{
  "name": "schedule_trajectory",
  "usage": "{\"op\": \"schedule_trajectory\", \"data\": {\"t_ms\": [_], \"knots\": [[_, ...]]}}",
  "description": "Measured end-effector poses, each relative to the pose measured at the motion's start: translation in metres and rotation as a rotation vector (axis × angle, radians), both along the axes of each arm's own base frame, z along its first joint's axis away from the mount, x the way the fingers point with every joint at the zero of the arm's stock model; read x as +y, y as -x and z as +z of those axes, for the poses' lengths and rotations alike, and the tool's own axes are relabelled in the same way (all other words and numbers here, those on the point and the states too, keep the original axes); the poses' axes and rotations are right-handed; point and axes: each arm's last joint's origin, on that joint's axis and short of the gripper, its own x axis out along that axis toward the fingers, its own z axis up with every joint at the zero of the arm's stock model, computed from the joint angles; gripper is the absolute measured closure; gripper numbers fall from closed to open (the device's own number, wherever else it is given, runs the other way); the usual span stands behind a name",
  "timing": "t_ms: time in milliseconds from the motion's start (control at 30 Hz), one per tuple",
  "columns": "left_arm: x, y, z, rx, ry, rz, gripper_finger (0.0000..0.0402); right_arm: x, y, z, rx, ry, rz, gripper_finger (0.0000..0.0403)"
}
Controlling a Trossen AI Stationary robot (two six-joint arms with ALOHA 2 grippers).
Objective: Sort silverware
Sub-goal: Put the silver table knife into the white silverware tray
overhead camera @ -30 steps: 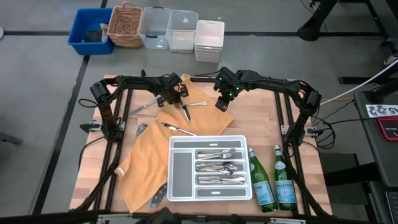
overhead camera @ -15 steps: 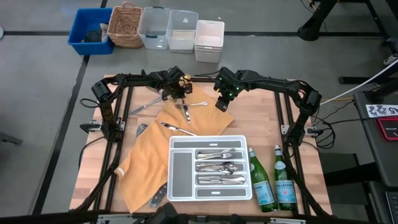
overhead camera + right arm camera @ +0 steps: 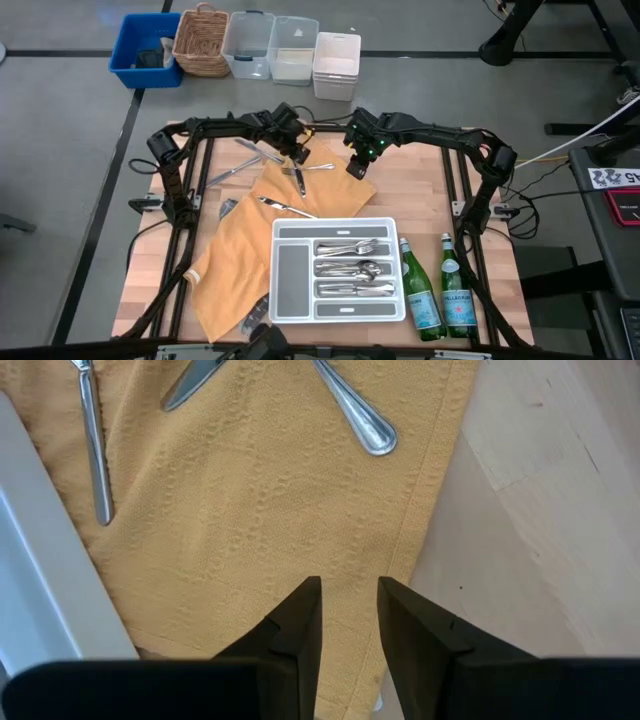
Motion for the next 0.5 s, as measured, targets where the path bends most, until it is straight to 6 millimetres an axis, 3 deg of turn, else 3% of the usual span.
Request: {"op": "schedule_trajectory", "data": {"t_ms": [267,500], "knots": [[-0.0028,-0.0021,0.0001,0.054,-0.279,-0.395,0.0278,0.0001,0.0001,0.0,0.003,-0.053,-0.108,0.0302],[-0.0029,0.002,-0.0018,0.198,-0.579,-0.828,0.0261,0.002,0.0015,-0.0007,0.016,-0.161,-0.237,0.0302]]}}
